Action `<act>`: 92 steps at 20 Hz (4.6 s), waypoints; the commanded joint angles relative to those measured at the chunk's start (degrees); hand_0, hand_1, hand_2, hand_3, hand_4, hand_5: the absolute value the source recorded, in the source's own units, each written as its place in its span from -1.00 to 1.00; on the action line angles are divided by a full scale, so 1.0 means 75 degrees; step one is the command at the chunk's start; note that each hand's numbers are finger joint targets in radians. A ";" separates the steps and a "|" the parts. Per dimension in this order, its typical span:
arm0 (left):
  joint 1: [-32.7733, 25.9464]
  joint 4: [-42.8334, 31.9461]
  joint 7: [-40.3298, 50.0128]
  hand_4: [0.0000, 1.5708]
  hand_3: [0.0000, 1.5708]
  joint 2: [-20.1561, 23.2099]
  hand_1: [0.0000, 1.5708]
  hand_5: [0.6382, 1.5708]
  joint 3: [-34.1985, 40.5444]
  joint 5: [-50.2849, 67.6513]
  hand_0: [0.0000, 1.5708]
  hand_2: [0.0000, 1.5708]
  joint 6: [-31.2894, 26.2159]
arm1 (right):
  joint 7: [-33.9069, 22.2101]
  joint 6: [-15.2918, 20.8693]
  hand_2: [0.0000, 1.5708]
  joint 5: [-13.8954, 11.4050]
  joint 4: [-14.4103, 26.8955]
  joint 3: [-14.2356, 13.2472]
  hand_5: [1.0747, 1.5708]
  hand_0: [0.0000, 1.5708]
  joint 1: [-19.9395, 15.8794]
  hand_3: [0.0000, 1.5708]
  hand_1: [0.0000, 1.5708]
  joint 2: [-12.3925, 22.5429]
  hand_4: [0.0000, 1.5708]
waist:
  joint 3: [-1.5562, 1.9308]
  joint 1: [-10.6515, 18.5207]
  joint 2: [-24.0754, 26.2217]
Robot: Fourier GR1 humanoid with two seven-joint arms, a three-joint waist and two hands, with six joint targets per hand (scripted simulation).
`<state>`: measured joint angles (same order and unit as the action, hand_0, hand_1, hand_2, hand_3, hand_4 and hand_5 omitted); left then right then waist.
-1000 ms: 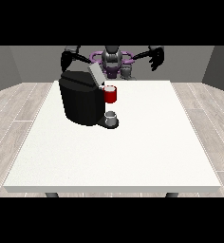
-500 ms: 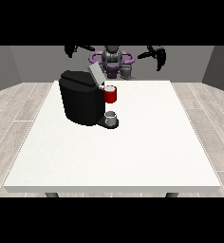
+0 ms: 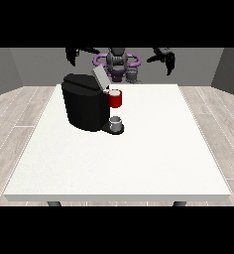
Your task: Insert the coffee pod into the coffee machine and close the lid
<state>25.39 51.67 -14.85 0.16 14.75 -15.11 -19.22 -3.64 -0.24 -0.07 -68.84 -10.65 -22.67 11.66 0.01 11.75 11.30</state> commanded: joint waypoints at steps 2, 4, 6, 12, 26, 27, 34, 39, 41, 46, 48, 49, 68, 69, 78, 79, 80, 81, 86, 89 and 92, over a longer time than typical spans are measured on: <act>-0.0333 0.0827 0.0356 -0.51 -1.00 -0.0021 -1.00 1.00 -0.0811 0.0526 -1.00 -1.00 0.0397 | -0.0413 -0.0147 -1.00 0.0517 0.0656 -0.0391 1.00 -1.00 -0.0737 -1.00 -1.00 0.0077 -0.88 | 0.0001 0.0215 -0.0331; -0.0254 0.1228 0.0879 -0.54 -1.00 -0.0021 -1.00 1.00 -0.0955 0.0787 -1.00 -1.00 0.0458 | -0.0131 0.0279 -1.00 0.0338 0.0837 -0.0209 1.00 -1.00 -0.0604 -1.00 -1.00 -0.0406 -0.88 | 0.0002 0.0268 -0.0384; -0.0624 0.1540 0.1099 -0.56 -1.00 -0.0019 -1.00 1.00 -0.1008 0.0825 -1.00 -1.00 0.0625 | -0.0744 0.0149 -1.00 0.0352 0.0724 -0.0045 1.00 -1.00 -0.0806 -1.00 -1.00 -0.0285 -0.79 | 0.0000 -0.0096 -0.0357; -0.0831 0.2665 0.1171 -0.55 -1.00 0.0510 -1.00 1.00 -0.0725 0.1257 -1.00 -1.00 0.0316 | -0.0348 0.0105 -1.00 0.0300 0.0966 0.0139 1.00 -1.00 -0.1305 -1.00 -1.00 -0.0324 -1.00 | -0.0001 -0.0222 -0.1025; -0.1500 0.4260 0.1752 -0.61 -1.00 0.0463 -1.00 1.00 -0.1164 0.1328 -1.00 -1.00 0.0692 | 0.0161 0.0057 -1.00 0.0110 0.1775 0.0340 1.00 -1.00 -0.2205 -1.00 -1.00 -0.0371 -0.90 | 0.0000 -0.0197 -0.1709; -0.1853 0.3581 0.0704 -0.60 -1.00 0.0963 -1.00 1.00 -0.0594 0.1497 -1.00 -1.00 0.0441 | -0.0089 -0.0323 -1.00 0.0181 0.1378 0.0553 1.00 -1.00 -0.2084 -1.00 -1.00 -0.0357 -0.79 | -0.0003 -0.0493 -0.1723; -0.1197 0.3701 0.1468 -0.56 -1.00 0.0664 -1.00 1.00 -0.0943 0.1124 -1.00 -1.00 0.1041 | -0.0576 -0.0317 -1.00 -0.0064 0.1612 0.0740 1.00 -1.00 -0.3447 -1.00 -1.00 -0.0236 -0.79 | -0.0003 -0.0355 -0.1964; -0.1416 0.3715 0.1353 -0.53 -1.00 0.0756 -1.00 1.00 -0.0989 0.1240 -1.00 -1.00 0.0784 | -0.0359 -0.0024 -1.00 -0.0433 0.1603 0.1004 1.00 -1.00 -0.3459 -1.00 -1.00 -0.0451 -0.86 | -0.0003 -0.0103 -0.1994; -0.1247 0.3758 0.1277 -0.52 -1.00 0.0647 -1.00 1.00 -0.1075 0.1155 -1.00 -1.00 0.0915 | -0.0242 -0.0016 -1.00 -0.0422 0.1563 0.0944 1.00 -1.00 -0.3708 -1.00 -1.00 -0.0396 -1.00 | -0.0002 -0.0004 -0.2213; -0.1051 0.3762 0.1340 -0.59 -1.00 0.0511 -1.00 1.00 -0.1309 0.0976 -1.00 -1.00 0.1005 | -0.0616 0.0139 -1.00 -0.0707 0.1437 0.1265 1.00 -1.00 -0.3956 -1.00 -1.00 -0.0571 -1.00 | -0.0004 0.0270 -0.2251; -0.1072 0.3744 0.1502 -0.51 -1.00 0.0584 -1.00 1.00 -0.1284 0.1108 -1.00 -1.00 0.0813 | -0.0534 0.0317 -1.00 -0.0936 0.1289 0.1400 1.00 -1.00 -0.3847 -1.00 -1.00 -0.0573 -0.87 | -0.0004 0.0449 -0.2200; -0.1066 0.3748 0.1238 -0.58 -1.00 0.0809 -1.00 1.00 -0.1175 0.1260 -1.00 -1.00 0.0535 | -0.0291 0.0232 -1.00 -0.0974 0.1193 0.1339 1.00 -1.00 -0.3822 -1.00 -1.00 -0.0317 -0.89 | -0.0004 0.0546 -0.2453; 0.0006 0.3706 0.1013 -0.49 -1.00 0.0406 -1.00 1.00 -0.1800 0.1095 -1.00 -1.00 0.0394 | -0.2642 0.0402 -1.00 -0.1336 -0.0262 0.0972 1.00 -1.00 -0.5084 -1.00 -1.00 0.0872 -1.00 | -0.0007 0.2331 -0.3497; -0.0150 0.3712 0.1044 -0.53 -1.00 0.0289 -1.00 1.00 -0.1910 0.1036 -1.00 -1.00 0.0450 | -0.2662 0.0225 -1.00 -0.1217 -0.0402 0.0969 1.00 -1.00 -0.4888 -1.00 -1.00 0.0860 -1.00 | 0.0006 0.2321 -0.3398; 0.0645 0.3704 0.0955 -1.00 -1.00 0.0379 -1.00 1.00 -0.2014 0.1132 -1.00 -1.00 0.0104 | -0.3022 0.0296 -1.00 -0.1213 -0.0790 0.0387 1.00 -1.00 -0.5308 -1.00 -1.00 0.1301 -1.00 | 0.0005 0.3199 -0.4343; 0.0650 0.3879 0.1055 -0.73 -1.00 0.0442 -1.00 1.00 -0.2009 0.1183 -1.00 -1.00 0.0028 | -0.2483 0.0501 -1.00 -0.1278 -0.0761 0.0422 1.00 -1.00 -0.5025 -1.00 -1.00 0.1100 -1.00 | 0.0013 0.3224 -0.4485; 0.0602 0.3896 0.1032 -0.74 -1.00 0.0481 -1.00 1.00 -0.1978 0.1232 -1.00 -1.00 -0.0029 | -0.2402 0.0356 -1.00 -0.1151 -0.0672 0.0359 1.00 -1.00 -0.5180 -1.00 -1.00 0.1156 -1.00 | 0.0005 0.3182 -0.4440; 0.0875 0.3920 0.1083 -0.65 -1.00 0.0419 -1.00 1.00 -0.1945 0.1308 -1.00 -1.00 -0.0015 | -0.2346 0.0277 -1.00 -0.1177 -0.0483 0.0366 1.00 -1.00 -0.5495 -1.00 -1.00 0.1244 -1.00 | 0.0000 0.3190 -0.4631; 0.0891 0.3983 0.1407 -0.62 -1.00 0.0553 -1.00 1.00 -0.1775 0.1307 -1.00 -1.00 0.0079 | -0.1607 0.0774 -1.00 -0.1460 -0.0034 0.0695 1.00 -1.00 -0.5509 -1.00 -1.00 0.0530 -1.00 | -0.0004 0.2896 -0.4525; 0.0539 0.4299 0.1540 -0.56 -1.00 0.0486 -1.00 1.00 -0.1820 0.1487 -1.00 -1.00 -0.0025 | -0.1016 0.0503 -1.00 -0.1214 0.0241 0.0658 1.00 -1.00 -0.5219 -1.00 -1.00 0.0400 -1.00 | -0.0001 0.2705 -0.4124; -0.0015 0.4006 0.1160 -0.58 -1.00 0.0510 -1.00 1.00 -0.1723 0.1535 -1.00 -1.00 -0.0067 | -0.0804 0.0494 -1.00 -0.1276 0.0003 0.1081 1.00 -1.00 -0.5089 -1.00 -1.00 -0.0100 -1.00 | -0.0004 0.2342 -0.3765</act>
<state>28.84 81.97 -5.37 3.88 1.28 -4.56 -19.12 -13.32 3.07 -9.40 -68.33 -5.12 -62.95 14.88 0.04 31.38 -20.07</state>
